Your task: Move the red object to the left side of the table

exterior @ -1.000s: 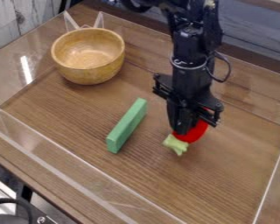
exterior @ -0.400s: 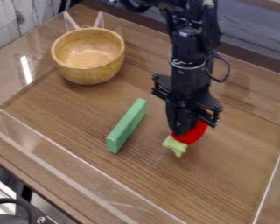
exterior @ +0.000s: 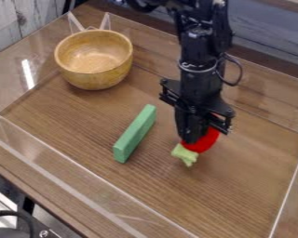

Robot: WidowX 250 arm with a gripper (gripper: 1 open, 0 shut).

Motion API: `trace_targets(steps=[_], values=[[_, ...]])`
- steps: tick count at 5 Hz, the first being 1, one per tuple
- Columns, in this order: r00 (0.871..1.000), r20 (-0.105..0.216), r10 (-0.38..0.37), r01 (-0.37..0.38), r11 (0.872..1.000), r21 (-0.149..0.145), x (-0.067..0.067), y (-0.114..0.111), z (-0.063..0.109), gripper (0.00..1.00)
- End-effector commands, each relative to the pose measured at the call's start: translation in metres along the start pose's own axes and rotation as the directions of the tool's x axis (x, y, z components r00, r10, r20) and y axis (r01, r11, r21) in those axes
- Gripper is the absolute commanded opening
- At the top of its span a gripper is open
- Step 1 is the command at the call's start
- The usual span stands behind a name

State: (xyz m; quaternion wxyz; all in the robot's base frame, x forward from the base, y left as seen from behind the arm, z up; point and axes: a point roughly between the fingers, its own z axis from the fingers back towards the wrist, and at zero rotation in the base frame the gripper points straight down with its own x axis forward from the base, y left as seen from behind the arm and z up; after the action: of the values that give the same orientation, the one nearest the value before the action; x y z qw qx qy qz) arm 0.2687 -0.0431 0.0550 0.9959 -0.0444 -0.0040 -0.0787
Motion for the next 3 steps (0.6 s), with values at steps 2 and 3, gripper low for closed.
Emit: trace_targets(steps=[2,3], values=[[0.995,0.089,0.043,-0.044,0.999,0.006,-0.008,0.023,0.038,0.00],[0.990,0.100,0.097,-0.099,0.995,0.018,-0.018,0.056,0.045,0.00]])
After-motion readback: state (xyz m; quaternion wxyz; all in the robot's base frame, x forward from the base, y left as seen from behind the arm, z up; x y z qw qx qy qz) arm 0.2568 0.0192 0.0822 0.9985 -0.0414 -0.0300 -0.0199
